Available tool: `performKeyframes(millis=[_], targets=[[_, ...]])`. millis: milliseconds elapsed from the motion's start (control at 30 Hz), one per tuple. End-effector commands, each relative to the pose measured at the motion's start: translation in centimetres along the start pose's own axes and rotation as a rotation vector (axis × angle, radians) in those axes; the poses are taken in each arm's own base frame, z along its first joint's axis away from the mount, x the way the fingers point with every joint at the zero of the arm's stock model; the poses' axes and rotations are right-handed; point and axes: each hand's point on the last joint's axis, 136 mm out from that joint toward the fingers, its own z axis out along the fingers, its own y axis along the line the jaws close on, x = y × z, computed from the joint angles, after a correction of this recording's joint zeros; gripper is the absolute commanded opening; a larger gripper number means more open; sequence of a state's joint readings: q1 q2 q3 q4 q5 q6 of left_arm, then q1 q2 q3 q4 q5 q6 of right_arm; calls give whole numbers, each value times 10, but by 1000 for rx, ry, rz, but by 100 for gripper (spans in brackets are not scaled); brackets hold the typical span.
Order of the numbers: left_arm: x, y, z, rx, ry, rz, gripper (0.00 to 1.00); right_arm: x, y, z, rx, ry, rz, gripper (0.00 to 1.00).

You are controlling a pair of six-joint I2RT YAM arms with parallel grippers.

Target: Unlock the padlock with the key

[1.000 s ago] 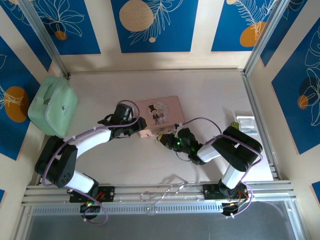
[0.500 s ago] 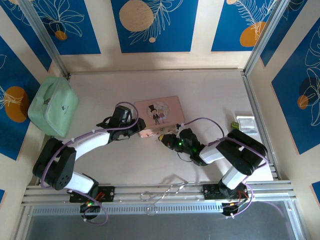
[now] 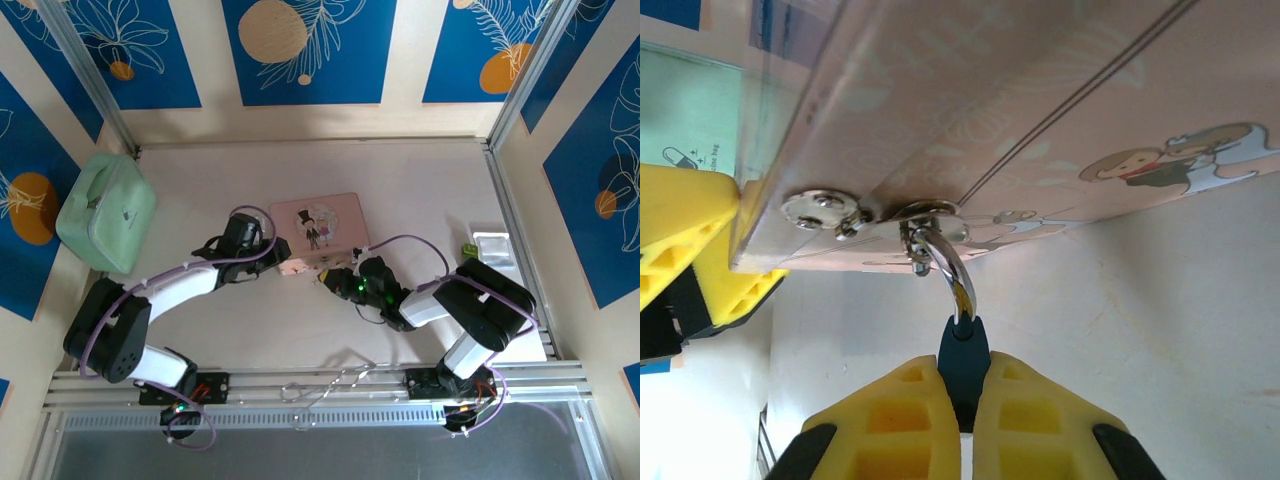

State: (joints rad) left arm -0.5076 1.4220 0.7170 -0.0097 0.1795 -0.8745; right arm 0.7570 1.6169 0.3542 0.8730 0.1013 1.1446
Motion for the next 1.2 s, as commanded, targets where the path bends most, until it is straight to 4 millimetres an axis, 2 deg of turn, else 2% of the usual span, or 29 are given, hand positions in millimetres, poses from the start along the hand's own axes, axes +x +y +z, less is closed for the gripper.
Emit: performKeyframes(millis=[0, 933, 1167], targets=[[27, 42, 0, -125, 86, -43, 50, -3, -3, -1, 23, -9, -21, 0], [24, 46, -2, -130, 80, -49, 48, -7, -9, -10, 21, -43, -12, 0], [25, 48, -3, -129, 85, -44, 48, -7, -5, -5, 1, -32, 0, 0]])
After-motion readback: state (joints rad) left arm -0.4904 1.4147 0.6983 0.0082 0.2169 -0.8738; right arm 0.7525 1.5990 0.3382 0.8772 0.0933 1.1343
